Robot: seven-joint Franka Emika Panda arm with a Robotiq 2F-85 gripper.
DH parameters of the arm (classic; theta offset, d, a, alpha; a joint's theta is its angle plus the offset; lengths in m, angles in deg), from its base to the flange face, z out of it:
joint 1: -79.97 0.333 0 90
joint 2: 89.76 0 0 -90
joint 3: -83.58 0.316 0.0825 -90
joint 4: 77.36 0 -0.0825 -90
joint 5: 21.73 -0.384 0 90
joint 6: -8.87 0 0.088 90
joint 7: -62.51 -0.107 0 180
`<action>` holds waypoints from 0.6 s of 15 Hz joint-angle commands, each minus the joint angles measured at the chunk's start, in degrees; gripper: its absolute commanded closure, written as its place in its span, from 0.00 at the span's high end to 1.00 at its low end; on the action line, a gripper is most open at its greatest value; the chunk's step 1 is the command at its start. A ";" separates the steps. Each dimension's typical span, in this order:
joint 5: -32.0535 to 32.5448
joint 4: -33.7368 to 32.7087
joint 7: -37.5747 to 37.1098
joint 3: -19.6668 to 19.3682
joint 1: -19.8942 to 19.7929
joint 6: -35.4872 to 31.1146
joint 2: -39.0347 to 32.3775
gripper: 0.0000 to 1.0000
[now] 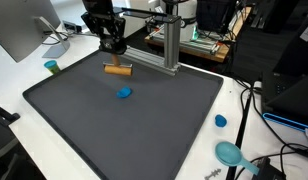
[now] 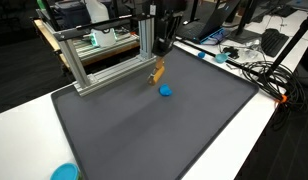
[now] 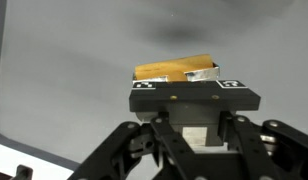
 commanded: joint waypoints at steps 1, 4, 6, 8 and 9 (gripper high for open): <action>1.56 -0.44 8.79 2.13 0.11 0.62 1.86 0.22; -3.14 -3.66 19.44 3.71 -1.73 0.04 -0.29 0.22; -2.99 -1.99 15.48 3.21 -0.77 0.19 0.19 0.47; -6.37 -3.07 18.72 3.51 -1.98 0.44 -1.06 0.47; -6.73 -3.45 19.31 3.55 -2.33 0.44 -1.59 0.22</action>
